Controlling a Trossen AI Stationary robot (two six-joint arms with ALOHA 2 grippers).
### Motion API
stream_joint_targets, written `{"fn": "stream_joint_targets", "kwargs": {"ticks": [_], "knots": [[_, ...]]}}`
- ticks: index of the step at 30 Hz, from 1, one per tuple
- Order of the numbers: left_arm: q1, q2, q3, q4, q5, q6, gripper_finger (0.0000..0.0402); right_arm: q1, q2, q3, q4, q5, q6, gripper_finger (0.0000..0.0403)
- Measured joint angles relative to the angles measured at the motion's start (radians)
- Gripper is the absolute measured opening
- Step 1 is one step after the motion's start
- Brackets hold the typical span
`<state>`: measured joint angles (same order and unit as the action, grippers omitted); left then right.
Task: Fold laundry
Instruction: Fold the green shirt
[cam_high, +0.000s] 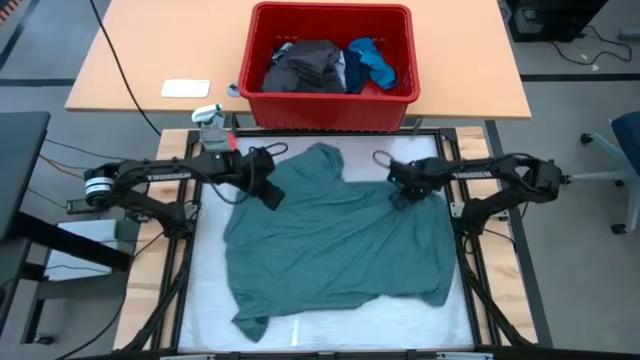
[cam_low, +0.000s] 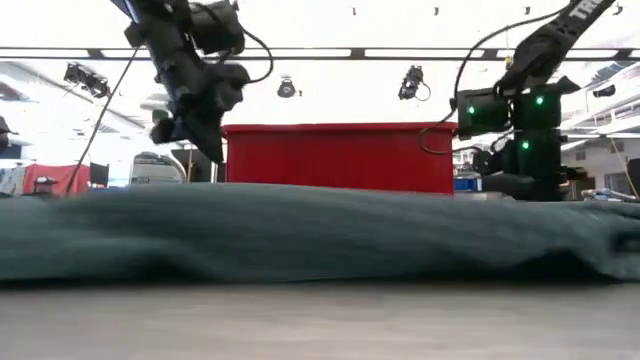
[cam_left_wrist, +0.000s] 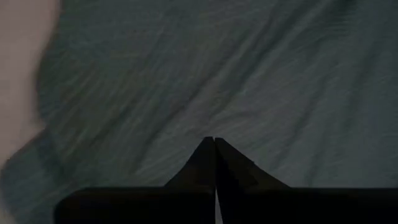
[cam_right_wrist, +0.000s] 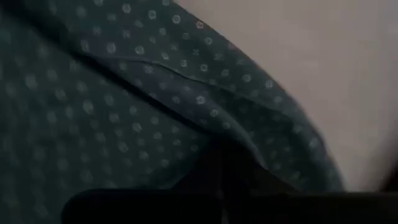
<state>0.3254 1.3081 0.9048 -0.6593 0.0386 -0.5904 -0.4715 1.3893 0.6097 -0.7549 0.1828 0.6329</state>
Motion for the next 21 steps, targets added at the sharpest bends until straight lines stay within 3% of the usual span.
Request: {"fn": "stream_joint_targets", "kwargs": {"ticks": [4,7,11,16,21], "knots": [[0.053,0.045,-0.001,0.028,-0.003,0.063,0.0002,-0.051,-0.036,0.059,0.049,-0.025,-0.027,0.0004],[0.063,0.072,-0.001,0.031,0.027,0.106,0.0002,-0.038,-0.058,0.12,0.064,-0.147,-0.07,0.0004],[0.027,0.088,-0.009,0.04,0.109,0.21,0.0002,0.046,-0.104,0.185,0.032,-0.284,-0.01,0.0004],[-0.013,0.088,-0.077,0.108,0.117,0.26,0.0002,0.187,-0.117,0.19,0.01,-0.293,0.134,0.0004],[-0.002,0.087,-0.219,0.091,0.173,0.131,0.0002,0.301,-0.026,0.19,0.016,-0.292,0.212,0.0004]]}}
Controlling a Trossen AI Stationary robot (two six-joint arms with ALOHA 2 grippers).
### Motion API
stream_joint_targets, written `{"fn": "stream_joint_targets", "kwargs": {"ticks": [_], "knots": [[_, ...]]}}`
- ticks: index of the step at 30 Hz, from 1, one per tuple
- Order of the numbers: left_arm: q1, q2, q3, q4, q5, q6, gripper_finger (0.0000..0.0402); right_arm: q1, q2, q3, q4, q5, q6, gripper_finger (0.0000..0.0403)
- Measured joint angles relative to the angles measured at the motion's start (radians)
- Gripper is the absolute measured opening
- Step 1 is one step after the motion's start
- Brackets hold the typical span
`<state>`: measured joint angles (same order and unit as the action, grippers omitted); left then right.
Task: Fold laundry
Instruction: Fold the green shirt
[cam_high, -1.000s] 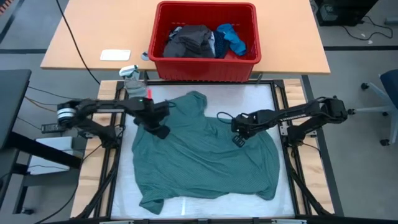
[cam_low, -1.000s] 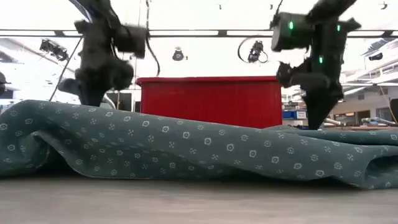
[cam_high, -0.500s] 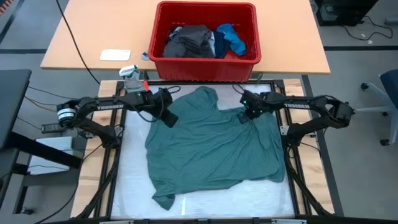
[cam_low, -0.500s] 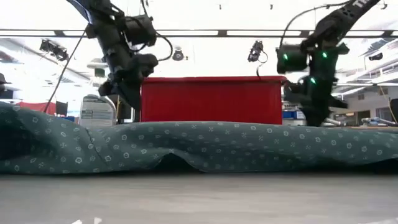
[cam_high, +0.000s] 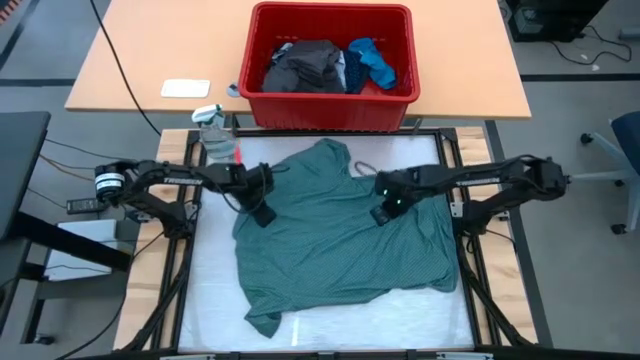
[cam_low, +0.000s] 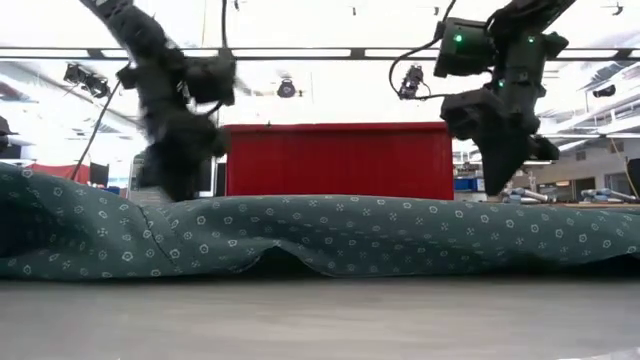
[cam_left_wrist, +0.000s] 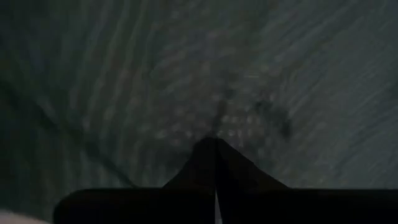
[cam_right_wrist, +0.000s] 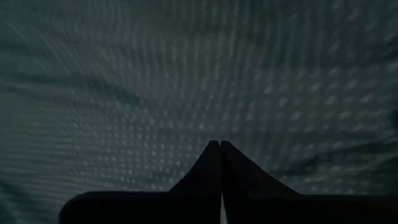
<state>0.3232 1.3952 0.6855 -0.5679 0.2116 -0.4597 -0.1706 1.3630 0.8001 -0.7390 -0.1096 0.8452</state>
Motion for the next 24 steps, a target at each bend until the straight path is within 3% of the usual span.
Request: {"fn": "stream_joint_targets", "kwargs": {"ticks": [5,8,13,16,19,24], "knots": [[-0.056,-0.011,-0.14,-0.031,0.203,-0.159,0.0002,0.109,0.096,0.0,0.005,-0.01,0.024,0.0004],[-0.13,-0.031,-0.177,-0.045,0.314,-0.258,0.0002,0.215,0.12,0.0,-0.05,-0.084,0.02,0.0004],[-0.274,-0.101,-0.164,-0.07,0.304,-0.426,0.0001,0.41,0.049,0.0,-0.154,-0.138,0.121,0.0004],[-0.331,-0.144,-0.139,-0.067,0.295,-0.49,0.0001,0.485,0.01,-0.018,-0.142,-0.027,0.155,0.0004],[-0.32,-0.166,-0.108,-0.067,0.241,-0.491,0.0001,0.446,0.022,-0.121,-0.026,0.044,0.158,0.0003],[-0.279,-0.166,-0.051,-0.034,0.161,-0.43,0.0001,0.342,0.049,-0.223,0.157,-0.066,0.124,0.0002]]}}
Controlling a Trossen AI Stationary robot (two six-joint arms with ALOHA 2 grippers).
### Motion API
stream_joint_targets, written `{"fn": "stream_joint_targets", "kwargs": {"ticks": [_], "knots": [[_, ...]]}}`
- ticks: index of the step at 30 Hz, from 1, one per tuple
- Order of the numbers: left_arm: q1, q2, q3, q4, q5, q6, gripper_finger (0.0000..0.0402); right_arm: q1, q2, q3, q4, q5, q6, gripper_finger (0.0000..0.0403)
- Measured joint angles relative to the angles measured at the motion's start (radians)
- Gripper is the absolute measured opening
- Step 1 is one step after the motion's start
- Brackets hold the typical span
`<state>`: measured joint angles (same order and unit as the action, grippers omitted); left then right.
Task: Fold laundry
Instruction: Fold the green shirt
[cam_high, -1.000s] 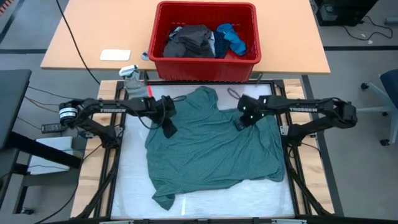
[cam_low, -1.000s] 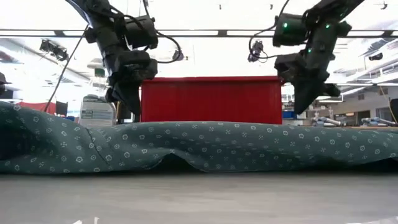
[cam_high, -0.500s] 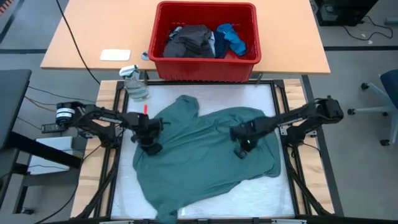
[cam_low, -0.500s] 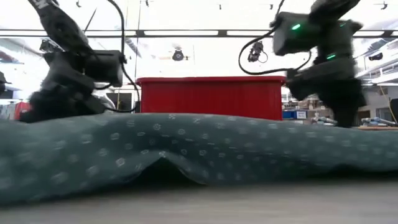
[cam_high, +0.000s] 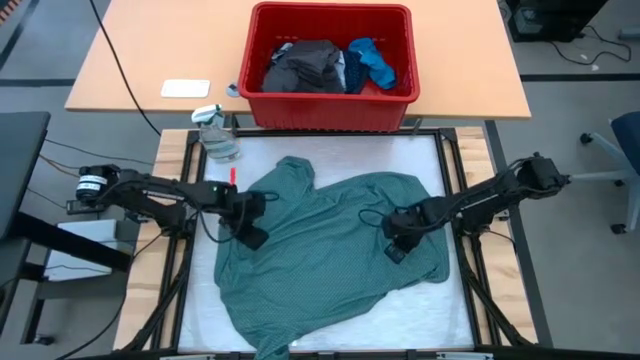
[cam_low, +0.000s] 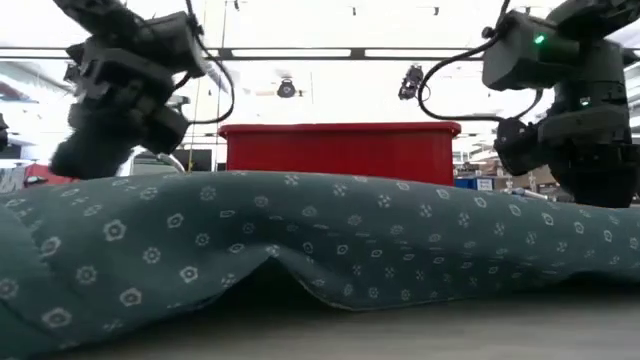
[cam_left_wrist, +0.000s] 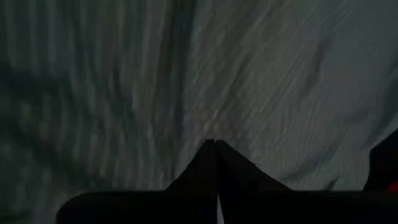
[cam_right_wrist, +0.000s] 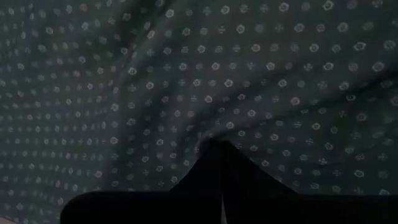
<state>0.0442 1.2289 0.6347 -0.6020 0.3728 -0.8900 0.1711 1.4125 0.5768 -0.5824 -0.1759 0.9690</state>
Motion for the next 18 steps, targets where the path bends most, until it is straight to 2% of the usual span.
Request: {"fn": "stream_joint_targets", "kwargs": {"ticks": [5,8,12,15,18], "knots": [[0.019,0.034,-0.016,0.061,-0.175,0.07,0.0001,0.02,-0.028,-0.007,-0.018,0.006,0.008,0.0001],[0.07,0.093,-0.059,0.038,-0.179,0.043,0.0001,0.072,-0.046,-0.006,-0.024,0.006,0.071,0.0001],[0.087,0.109,-0.066,0.013,-0.114,0.045,0.0002,0.187,-0.085,-0.009,-0.023,0.0,0.184,0.0001],[0.072,0.068,-0.035,-0.035,-0.116,0.044,0.0001,0.24,-0.131,0.027,-0.038,0.113,0.168,0.0006],[0.058,0.005,0.048,-0.071,-0.128,0.049,0.0001,0.228,-0.175,0.088,-0.067,0.261,0.086,0.0025]]}}
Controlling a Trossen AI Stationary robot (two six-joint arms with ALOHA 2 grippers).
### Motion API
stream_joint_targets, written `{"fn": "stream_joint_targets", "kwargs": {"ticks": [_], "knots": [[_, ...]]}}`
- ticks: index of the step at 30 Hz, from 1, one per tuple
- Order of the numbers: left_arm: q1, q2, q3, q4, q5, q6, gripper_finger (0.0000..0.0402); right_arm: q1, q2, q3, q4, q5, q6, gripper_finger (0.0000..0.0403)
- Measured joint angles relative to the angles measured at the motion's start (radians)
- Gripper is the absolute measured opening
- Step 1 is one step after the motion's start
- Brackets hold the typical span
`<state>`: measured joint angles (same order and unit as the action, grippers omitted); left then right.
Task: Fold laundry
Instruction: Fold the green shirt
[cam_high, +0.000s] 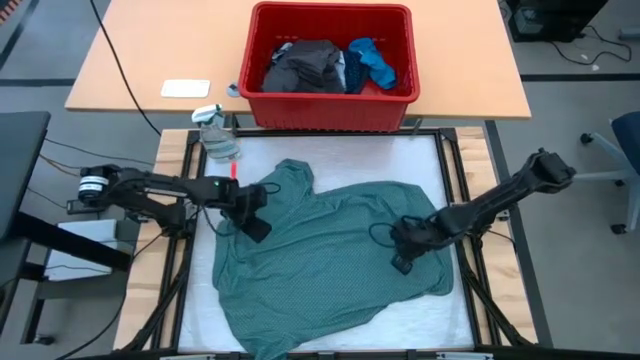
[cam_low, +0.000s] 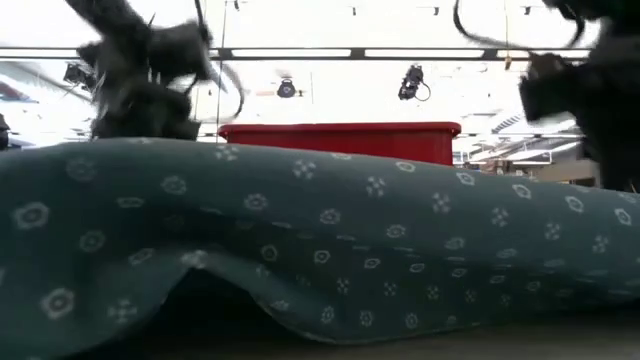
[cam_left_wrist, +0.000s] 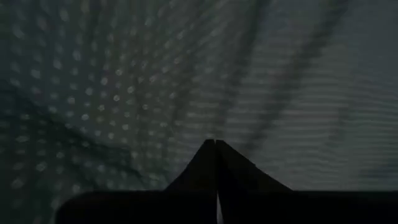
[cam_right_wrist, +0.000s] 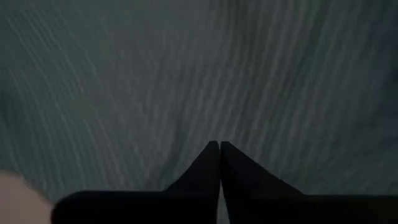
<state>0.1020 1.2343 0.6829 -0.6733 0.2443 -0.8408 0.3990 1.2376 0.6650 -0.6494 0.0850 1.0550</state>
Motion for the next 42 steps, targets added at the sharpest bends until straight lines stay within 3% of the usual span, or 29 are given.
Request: {"fn": "stream_joint_targets", "kwargs": {"ticks": [5,9,12,15,20,24,27,30,33,36,42], "knots": [[-0.041,-0.076,0.18,-0.158,-0.134,0.066,0.0003,-0.062,-0.048,0.109,0.073,0.201,-0.211,0.0074],[-0.126,-0.092,0.284,-0.166,-0.212,0.115,0.0022,-0.1,-0.044,0.138,0.239,0.233,-0.405,0.0116],[-0.212,-0.077,0.369,-0.14,-0.239,0.049,0.0044,-0.107,-0.045,0.152,0.333,0.135,-0.396,0.0147],[-0.331,-0.063,0.441,-0.155,-0.392,0.046,0.0054,-0.06,-0.046,0.184,0.405,0.098,-0.405,0.0166],[-0.516,-0.063,0.471,-0.157,-0.624,-0.002,0.0057,0.008,-0.005,0.257,0.408,0.207,-0.45,0.017],[-0.696,-0.062,0.421,-0.101,-0.744,-0.077,0.0057,0.037,0.052,0.317,0.393,0.235,-0.353,0.017],[-0.812,-0.062,0.363,0.021,-0.784,-0.113,0.0058,0.075,0.099,0.383,0.336,0.236,-0.285,0.017],[-0.888,-0.059,0.289,0.147,-0.792,-0.066,0.0073,0.124,0.148,0.468,0.166,0.237,-0.247,0.017],[-0.919,-0.043,0.227,0.27,-0.801,-0.03,0.011,0.174,0.202,0.538,-0.044,0.245,-0.211,0.017],[-0.933,-0.001,0.2,0.348,-0.801,-0.05,0.0154,0.229,0.254,0.574,-0.142,0.258,-0.196,0.017],[-0.933,0.132,0.215,0.369,-0.708,-0.163,0.0193,0.302,0.349,0.578,-0.074,0.424,-0.063,0.017]]}}
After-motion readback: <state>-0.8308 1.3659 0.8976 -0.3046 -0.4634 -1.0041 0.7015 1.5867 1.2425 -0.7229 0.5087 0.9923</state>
